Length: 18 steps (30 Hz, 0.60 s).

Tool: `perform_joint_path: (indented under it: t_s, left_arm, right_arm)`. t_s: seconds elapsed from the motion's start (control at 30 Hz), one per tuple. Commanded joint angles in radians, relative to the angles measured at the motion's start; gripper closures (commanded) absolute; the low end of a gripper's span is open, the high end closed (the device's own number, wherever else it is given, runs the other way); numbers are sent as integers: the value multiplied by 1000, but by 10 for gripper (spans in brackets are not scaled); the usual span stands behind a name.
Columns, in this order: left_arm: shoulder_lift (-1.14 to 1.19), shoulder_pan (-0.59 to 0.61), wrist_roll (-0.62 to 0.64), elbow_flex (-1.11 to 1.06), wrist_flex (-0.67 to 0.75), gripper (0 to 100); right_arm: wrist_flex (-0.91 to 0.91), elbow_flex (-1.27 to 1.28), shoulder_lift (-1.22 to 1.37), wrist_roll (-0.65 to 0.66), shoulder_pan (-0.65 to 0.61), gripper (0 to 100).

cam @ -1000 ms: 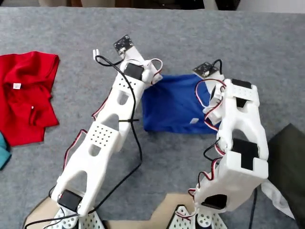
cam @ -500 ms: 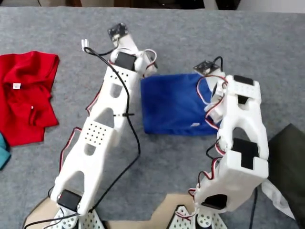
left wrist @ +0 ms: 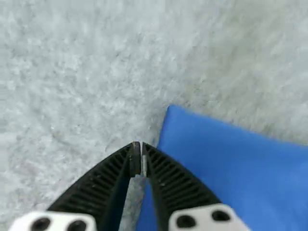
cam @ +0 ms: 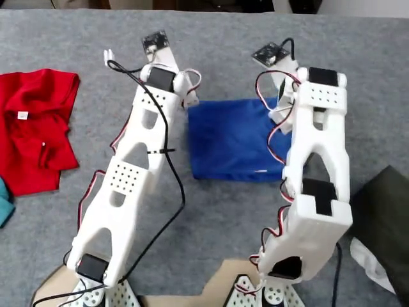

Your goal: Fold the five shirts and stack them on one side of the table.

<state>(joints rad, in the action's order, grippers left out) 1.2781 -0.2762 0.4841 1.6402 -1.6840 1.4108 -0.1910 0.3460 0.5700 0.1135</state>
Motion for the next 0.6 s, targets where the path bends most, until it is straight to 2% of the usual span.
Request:
perform_joint_path:
  t_s: [0.0, 0.17, 0.27, 0.4, 0.57]
  left_arm:
    - [-10, -20, -71, 14, -43, 981]
    - [-12, -2, -232, 5, -78, 978]
    - [-16, 17, -245, 8, -78, 902]
    - [-48, 15, -233, 8, -77, 775]
    - [-33, 6, -167, 5, -54, 771]
  right_arm:
    - [44, -41, 12, -87, 12, 982]
    - [44, 10, 38, -149, 70, 824]
    - [28, 53, 48, -167, 54, 733]
    - [-38, 99, 74, -224, 47, 720]
    - [-81, 96, 157, -250, 53, 720]
